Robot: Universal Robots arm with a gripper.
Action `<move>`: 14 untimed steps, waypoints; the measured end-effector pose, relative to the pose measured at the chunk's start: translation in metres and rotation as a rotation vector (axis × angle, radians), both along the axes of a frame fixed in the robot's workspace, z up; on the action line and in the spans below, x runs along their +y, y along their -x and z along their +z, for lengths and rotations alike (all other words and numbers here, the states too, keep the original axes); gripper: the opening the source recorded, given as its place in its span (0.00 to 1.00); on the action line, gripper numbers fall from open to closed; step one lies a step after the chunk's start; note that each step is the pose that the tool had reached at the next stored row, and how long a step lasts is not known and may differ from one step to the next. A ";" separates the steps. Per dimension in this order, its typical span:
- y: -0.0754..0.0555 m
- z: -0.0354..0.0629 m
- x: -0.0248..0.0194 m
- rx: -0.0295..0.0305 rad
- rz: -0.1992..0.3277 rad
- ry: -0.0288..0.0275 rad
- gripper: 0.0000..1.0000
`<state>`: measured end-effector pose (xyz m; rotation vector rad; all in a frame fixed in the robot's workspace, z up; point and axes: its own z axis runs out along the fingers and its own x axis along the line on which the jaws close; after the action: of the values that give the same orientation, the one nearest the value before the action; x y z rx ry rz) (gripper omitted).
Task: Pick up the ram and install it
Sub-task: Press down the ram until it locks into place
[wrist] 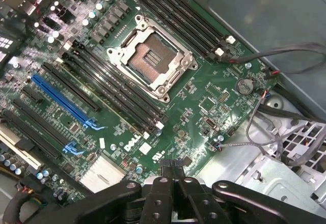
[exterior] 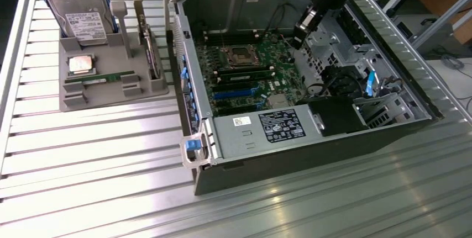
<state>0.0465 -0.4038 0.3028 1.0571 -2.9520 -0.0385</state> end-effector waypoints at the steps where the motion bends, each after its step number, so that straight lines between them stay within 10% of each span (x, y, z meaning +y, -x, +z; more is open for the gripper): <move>1: 0.000 -0.0001 0.0000 0.0000 -0.014 -0.0001 0.10; 14: 0.000 -0.0012 0.0000 0.0000 -0.241 -0.0001 0.10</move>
<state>0.0465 -0.4038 0.3015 0.6952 -3.0607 -0.0395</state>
